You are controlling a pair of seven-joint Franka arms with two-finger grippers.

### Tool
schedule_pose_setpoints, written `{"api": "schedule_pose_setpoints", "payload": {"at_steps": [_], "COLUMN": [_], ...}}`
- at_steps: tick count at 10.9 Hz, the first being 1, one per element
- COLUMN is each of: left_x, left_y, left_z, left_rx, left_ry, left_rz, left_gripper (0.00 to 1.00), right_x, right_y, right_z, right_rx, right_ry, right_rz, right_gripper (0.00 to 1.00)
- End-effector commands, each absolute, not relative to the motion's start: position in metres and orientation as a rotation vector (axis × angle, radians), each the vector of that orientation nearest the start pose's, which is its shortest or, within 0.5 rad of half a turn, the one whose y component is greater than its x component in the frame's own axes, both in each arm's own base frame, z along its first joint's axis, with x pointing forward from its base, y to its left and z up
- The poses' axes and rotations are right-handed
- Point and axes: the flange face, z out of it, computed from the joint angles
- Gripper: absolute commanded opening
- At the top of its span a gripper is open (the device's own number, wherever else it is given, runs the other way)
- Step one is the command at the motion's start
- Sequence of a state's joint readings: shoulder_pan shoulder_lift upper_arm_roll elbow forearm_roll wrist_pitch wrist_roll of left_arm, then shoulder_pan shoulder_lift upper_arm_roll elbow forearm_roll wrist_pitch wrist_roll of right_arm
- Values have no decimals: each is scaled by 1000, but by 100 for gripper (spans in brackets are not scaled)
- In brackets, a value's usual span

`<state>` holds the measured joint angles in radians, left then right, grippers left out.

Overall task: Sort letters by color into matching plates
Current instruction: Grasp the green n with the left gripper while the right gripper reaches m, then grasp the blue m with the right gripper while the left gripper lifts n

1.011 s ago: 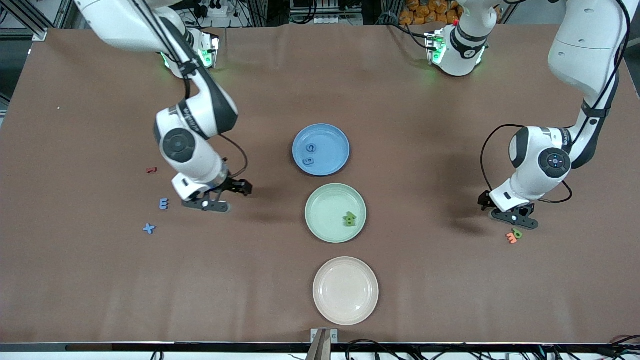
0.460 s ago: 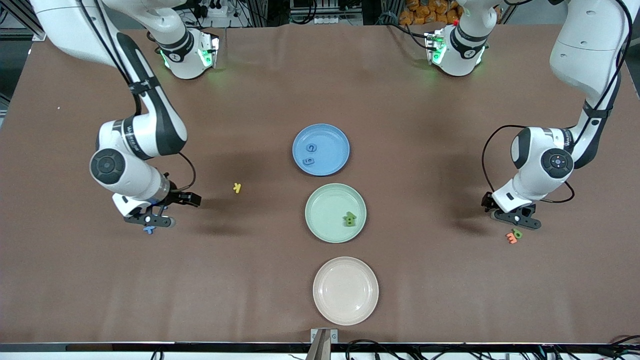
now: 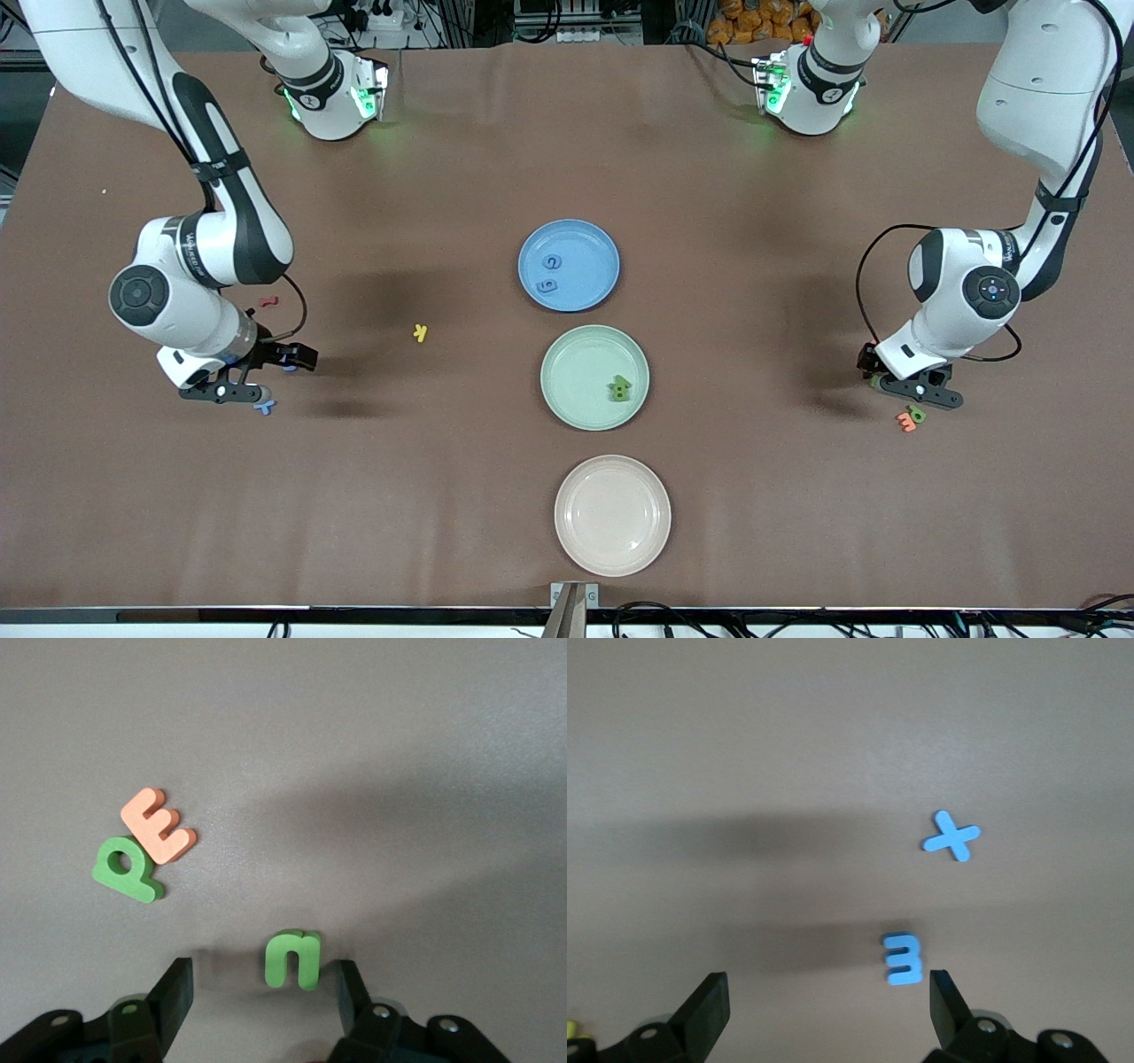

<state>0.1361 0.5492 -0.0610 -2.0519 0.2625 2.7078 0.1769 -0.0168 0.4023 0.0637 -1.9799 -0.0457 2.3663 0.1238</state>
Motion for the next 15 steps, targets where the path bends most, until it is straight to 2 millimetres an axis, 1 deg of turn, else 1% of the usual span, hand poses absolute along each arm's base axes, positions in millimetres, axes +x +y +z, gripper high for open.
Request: {"api": "schedule_pose_setpoints", "payload": {"at_steps": [1, 2, 4, 7, 9, 10, 12, 13, 14, 15], "left_x": [609, 611, 611, 610, 610, 609, 609, 608, 608, 608], "left_y": [40, 40, 39, 34, 32, 31, 29, 28, 28, 28], "left_z": [175, 176, 173, 172, 172, 171, 172, 171, 171, 171], "left_rx": [-2996, -3006, -3014, -3022, -3038, -3045, -3049, -3061, -3065, -3065], "left_ry": [490, 470, 462, 456, 431, 424, 421, 402, 396, 396], "left_rz": [-177, -186, -181, -179, -178, -175, -176, -176, -174, -174], "left_gripper": [70, 68, 64, 61, 60, 57, 45, 35, 21, 4], "right_x": [594, 590, 585, 584, 582, 581, 580, 580, 580, 580], "right_y": [2, -5, -13, -13, -13, -13, -16, -16, -16, -16], "right_z": [246, 238, 230, 207, 195, 186, 180, 179, 180, 180], "right_rx": [-3143, -3142, -3140, -3135, -3132, -3131, -3132, -3131, -3132, -3132], "right_ry": [-24, -35, -56, -53, -55, -57, -49, -50, -50, -54], "right_rz": [-24, -36, -53, -85, -73, -78, -78, -73, -76, -76], "right_gripper": [100, 100, 100, 100, 100, 100, 100, 100, 96, 75]}}
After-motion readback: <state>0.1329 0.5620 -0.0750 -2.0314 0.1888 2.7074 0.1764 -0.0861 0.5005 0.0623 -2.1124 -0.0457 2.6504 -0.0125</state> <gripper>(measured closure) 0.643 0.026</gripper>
